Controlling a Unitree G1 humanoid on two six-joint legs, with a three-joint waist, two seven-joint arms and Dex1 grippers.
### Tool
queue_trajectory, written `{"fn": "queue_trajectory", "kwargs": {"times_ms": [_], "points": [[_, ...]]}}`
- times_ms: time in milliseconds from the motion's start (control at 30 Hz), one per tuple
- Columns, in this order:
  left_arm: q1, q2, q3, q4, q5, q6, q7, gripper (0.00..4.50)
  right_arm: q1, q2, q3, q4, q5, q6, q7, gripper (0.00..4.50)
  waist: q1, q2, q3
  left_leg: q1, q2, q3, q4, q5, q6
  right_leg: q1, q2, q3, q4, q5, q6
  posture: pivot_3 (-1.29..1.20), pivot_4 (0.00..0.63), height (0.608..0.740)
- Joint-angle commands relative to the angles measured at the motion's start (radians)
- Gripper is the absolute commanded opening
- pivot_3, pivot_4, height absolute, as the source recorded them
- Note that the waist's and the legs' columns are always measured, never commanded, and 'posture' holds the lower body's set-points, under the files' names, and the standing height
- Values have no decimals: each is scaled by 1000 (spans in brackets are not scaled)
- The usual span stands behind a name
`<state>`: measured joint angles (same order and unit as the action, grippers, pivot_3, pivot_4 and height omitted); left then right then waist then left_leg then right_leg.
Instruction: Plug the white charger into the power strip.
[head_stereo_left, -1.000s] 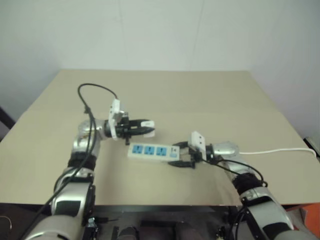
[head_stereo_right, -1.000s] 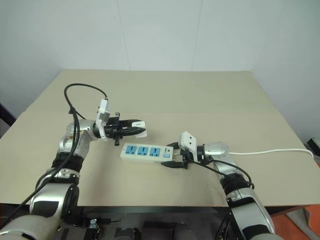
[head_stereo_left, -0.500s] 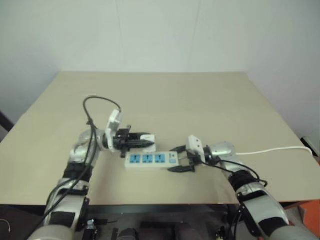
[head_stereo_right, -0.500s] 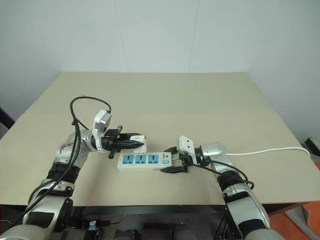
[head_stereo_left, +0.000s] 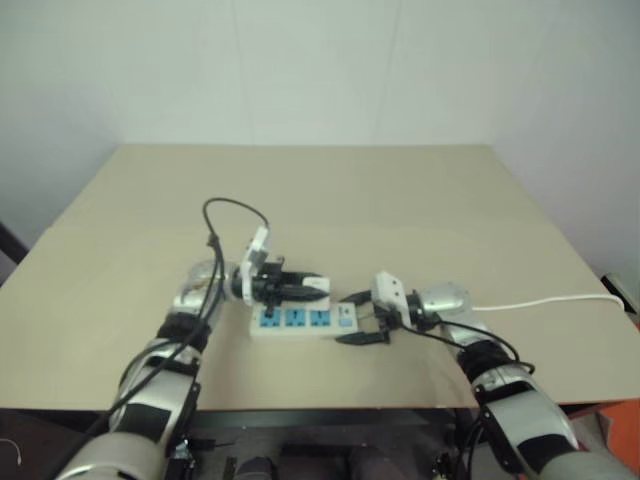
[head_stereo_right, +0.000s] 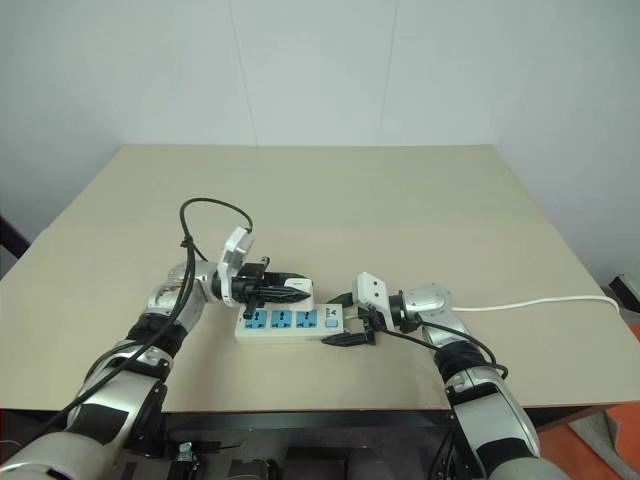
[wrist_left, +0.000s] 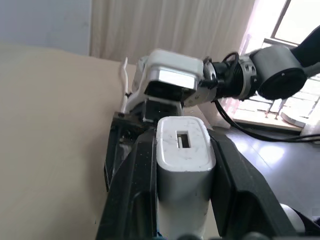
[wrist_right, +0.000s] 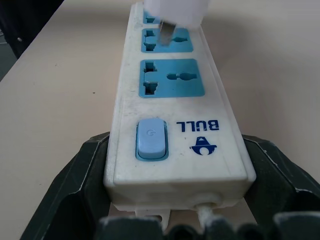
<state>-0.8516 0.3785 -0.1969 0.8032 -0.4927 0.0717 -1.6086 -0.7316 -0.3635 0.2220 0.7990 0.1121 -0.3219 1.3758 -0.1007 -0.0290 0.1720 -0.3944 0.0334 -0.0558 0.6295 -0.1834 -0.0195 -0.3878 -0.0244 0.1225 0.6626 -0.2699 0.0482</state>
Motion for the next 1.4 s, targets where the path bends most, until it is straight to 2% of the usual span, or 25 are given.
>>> {"fn": "queue_trajectory", "kwargs": {"times_ms": [33, 567, 667, 1100, 1233, 1400], "points": [[-29, 2, -26, 20, -11, -41, -6, 1026, 14, -22, 12, 2, -49, -3, -33, 3400, 0, 0, 0, 0, 0, 0, 0, 0, 0, 0, 0, 0, 0, 0, 0, 0, 150, 740], [-35, 1, -82, 70, -18, -68, -6, 1026, 13, -12, 17, 23, -74, -18, -80, 3400, 0, 0, 0, 2, 0, 0, 0, 0, 0, 2, 0, 0, 0, 0, 0, 0, 150, 740], [-47, -29, -43, 107, 8, -103, -6, 1026, 8, -8, 13, 28, -71, -17, -88, 3400, 0, 0, 0, 3, 0, 0, 0, 0, 0, 2, 0, 1, 0, 0, 0, 0, 150, 740], [-67, -13, -92, 171, 51, -148, -6, 1026, 15, -10, 17, 33, -78, -23, -94, 3400, -1, 0, -1, 4, 0, 1, 0, 0, 0, 3, 1, 2, -1, 0, 1, 0, 150, 740], [-72, -31, -64, 217, 92, -205, -6, 1026, 13, -10, 17, 35, -78, -25, -94, 3400, 0, 0, -1, 4, 0, 0, -1, 0, 0, 3, 1, 2, -1, 0, 1, 0, 150, 740], [-39, -28, -84, 195, 89, -234, -6, 1026, 10, -10, 18, 42, -80, -29, -97, 3400, 0, 0, -2, 5, 0, 1, -1, 0, 0, 4, 1, 2, -1, 0, 1, 0, 150, 740]]}}
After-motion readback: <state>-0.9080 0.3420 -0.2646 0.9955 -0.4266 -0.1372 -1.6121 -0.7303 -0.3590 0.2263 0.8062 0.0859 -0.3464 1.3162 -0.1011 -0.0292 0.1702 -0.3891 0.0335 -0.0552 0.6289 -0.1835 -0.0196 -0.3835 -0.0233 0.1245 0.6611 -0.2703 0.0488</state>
